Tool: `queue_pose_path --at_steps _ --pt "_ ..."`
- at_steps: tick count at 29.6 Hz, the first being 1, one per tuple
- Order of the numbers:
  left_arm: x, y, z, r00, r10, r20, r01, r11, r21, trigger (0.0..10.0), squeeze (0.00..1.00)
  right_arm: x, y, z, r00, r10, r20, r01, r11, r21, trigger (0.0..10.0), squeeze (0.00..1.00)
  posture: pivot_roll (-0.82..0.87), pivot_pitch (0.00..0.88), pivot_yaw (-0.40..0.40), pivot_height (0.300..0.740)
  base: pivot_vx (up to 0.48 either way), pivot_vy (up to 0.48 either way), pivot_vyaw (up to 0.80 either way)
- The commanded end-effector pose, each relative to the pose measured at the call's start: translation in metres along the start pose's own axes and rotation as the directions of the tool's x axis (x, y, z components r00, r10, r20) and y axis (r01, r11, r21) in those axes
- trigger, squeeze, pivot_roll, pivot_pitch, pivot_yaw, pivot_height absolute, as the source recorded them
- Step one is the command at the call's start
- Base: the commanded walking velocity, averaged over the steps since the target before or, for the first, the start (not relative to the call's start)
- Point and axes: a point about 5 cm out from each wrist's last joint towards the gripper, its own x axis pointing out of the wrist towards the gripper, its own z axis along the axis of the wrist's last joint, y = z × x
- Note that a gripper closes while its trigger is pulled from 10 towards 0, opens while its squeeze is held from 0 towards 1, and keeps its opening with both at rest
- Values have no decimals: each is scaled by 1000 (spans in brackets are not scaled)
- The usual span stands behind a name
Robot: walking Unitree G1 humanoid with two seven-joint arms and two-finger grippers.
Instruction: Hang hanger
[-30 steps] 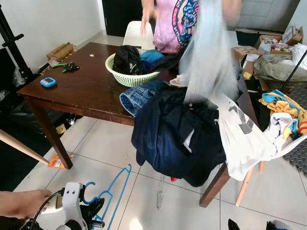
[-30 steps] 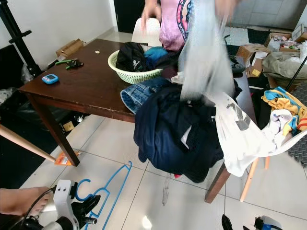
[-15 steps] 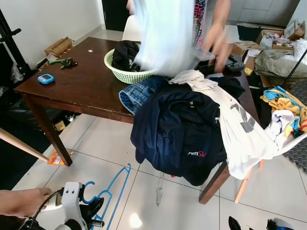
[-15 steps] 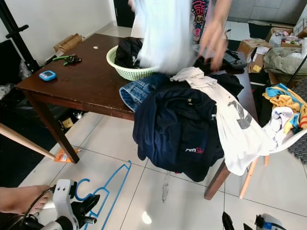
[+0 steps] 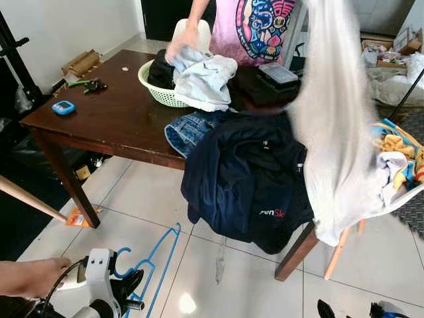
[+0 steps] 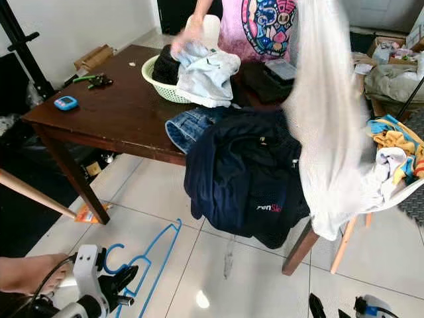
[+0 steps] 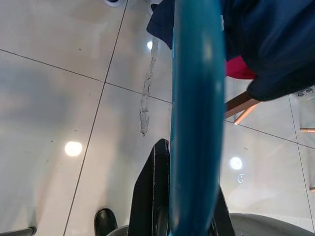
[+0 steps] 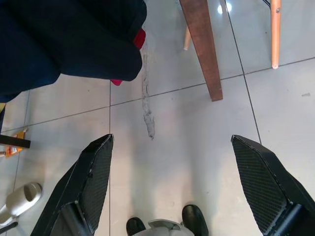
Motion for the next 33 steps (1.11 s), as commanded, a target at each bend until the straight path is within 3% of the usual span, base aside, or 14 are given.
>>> queue_pose_path --at_steps 1,33 --pt "-4 3 -7 1000 13 -26 -14 1000 -18 10000 0 -4 -6 -2 1000 -17 -5 17 1000 -1 10000 0 35 129 -20 740 0 0 0" --pt "-1 2 -11 999 9 -37 -10 1000 -14 10000 0 -6 6 2 999 8 31 -7 1000 -13 10000 0 1 109 -32 740 0 0 0"
